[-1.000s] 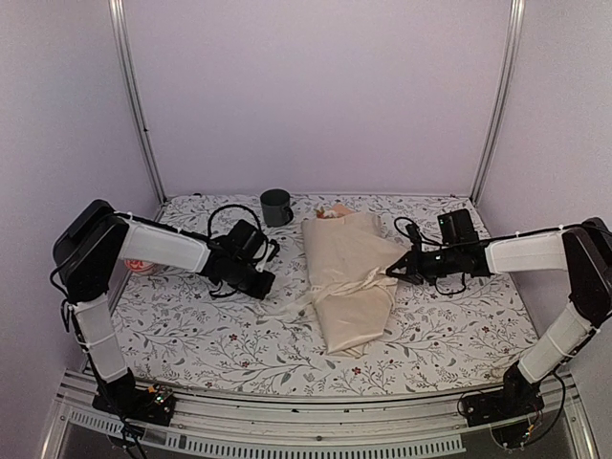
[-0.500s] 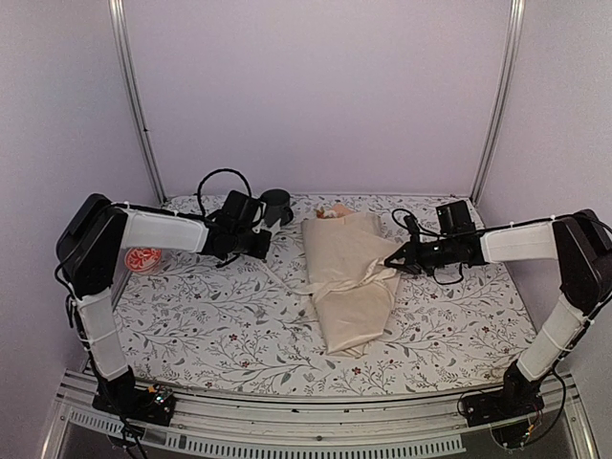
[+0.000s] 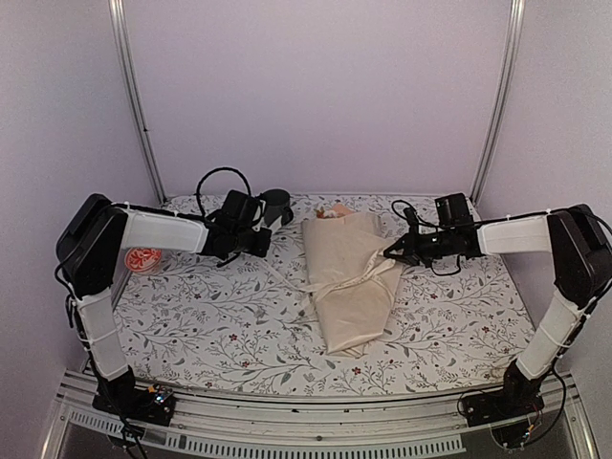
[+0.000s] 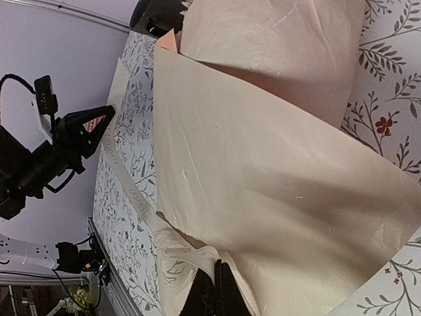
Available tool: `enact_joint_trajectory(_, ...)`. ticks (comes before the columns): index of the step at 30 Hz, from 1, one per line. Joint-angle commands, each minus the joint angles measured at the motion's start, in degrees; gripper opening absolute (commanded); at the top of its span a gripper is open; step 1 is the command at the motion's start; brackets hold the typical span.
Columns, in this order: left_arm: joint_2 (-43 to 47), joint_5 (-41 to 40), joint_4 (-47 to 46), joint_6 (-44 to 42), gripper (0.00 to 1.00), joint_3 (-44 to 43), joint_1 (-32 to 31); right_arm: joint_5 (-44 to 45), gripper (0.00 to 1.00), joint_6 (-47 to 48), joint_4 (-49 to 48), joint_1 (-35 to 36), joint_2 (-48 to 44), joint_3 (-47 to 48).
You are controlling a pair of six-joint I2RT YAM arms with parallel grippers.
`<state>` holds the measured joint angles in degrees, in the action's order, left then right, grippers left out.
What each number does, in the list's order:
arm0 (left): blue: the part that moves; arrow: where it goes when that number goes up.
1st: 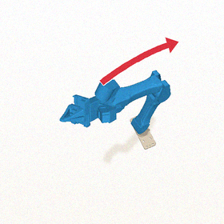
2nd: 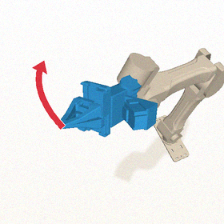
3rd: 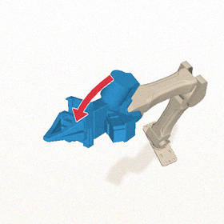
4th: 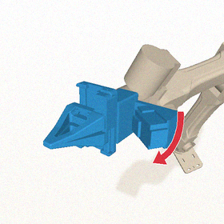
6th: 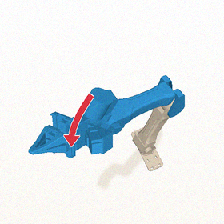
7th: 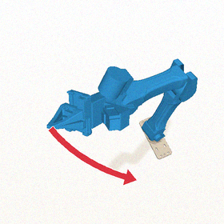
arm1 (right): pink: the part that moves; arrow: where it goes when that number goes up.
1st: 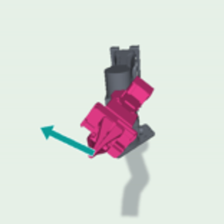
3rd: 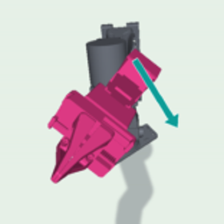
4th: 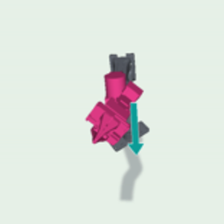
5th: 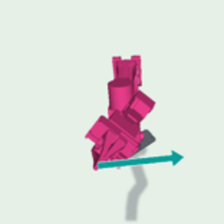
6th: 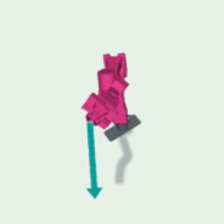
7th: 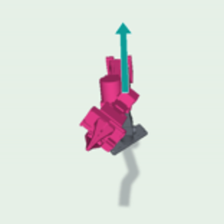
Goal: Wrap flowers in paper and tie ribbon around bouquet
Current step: Tie the ribbon around the folded bouquet.
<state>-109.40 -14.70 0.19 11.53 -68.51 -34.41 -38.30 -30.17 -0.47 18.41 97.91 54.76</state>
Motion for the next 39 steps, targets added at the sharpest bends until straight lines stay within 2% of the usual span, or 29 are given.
enact_joint_trajectory(1,1.09,-1.26,-0.76,-1.07,0.00,0.13,0.52,-0.06,0.00,-0.28,0.52,-1.02,0.39,1.70)
enact_joint_trajectory(4,2.47,-2.57,0.30,-0.22,0.00,2.74,2.16,0.73,0.00,-3.43,-2.22,-6.44,-2.66,-3.06)
enact_joint_trajectory(9,7.31,-3.63,-0.27,2.47,0.00,13.82,6.80,1.03,0.00,-9.21,-7.39,-18.76,-9.24,-18.73)
enact_joint_trajectory(12,9.40,-3.97,-0.72,5.29,0.00,19.21,10.29,1.60,0.00,-9.85,-9.28,-23.82,-10.14,-25.05)
enact_joint_trajectory(15,11.12,-1.25,-2.75,8.35,0.00,23.54,14.13,-0.84,0.00,-11.87,-15.14,-29.04,-10.99,-31.36)
enact_joint_trajectory(18,13.03,-0.03,-3.11,9.31,0.00,24.89,15.83,0.18,0.00,-12.74,-13.62,-31.78,-12.71,-31.77)
enact_joint_trajectory(23,14.95,1.85,-3.14,9.02,0.00,25.01,17.20,-4.09,0.00,-10.16,-11.89,-31.84,-11.18,-29.74)
enact_joint_trajectory(27,15.68,2.15,-2.86,9.07,0.00,24.63,17.15,-1.99,0.01,-8.61,-6.83,-31.75,-12.66,-29.42)
enact_joint_trajectory(30,15.80,5.85,-4.70,6.83,0.00,24.10,15.78,2.28,0.28,-5.06,2.45,-30.28,-13.40,-24.72)
enact_joint_trajectory(32,15.59,6.85,-5.33,5.06,0.00,23.16,14.00,8.01,0.36,-2.26,9.26,-27.57,-14.73,-18.58)
enact_joint_trajectory(34,15.20,7.31,-5.66,4.13,0.00,21.96,12.32,17.18,0.48,-0.23,14.72,-22.41,-17.19,-13.44)
enact_joint_trajectory(35,14.92,7.55,-5.59,3.82,0.00,21.15,11.79,22.45,0.65,0.54,17.57,-18.98,-18.22,-10.48)
enact_joint_trajectory(36,14.63,7.64,-5.39,3.69,0.00,20.33,11.40,27.54,0.74,1.28,20.06,-14.80,-18.85,-7.60)
enact_joint_trajectory(37,14.25,7.79,-5.19,3.68,0.00,19.54,11.22,31.00,0.94,2.70,22.12,-11.35,-18.82,-4.81)
enact_joint_trajectory(39,13.58,8.00,-4.53,3.59,0.00,18.10,11.00,31.29,0.97,5.95,23.76,-5.20,-17.61,-0.62)
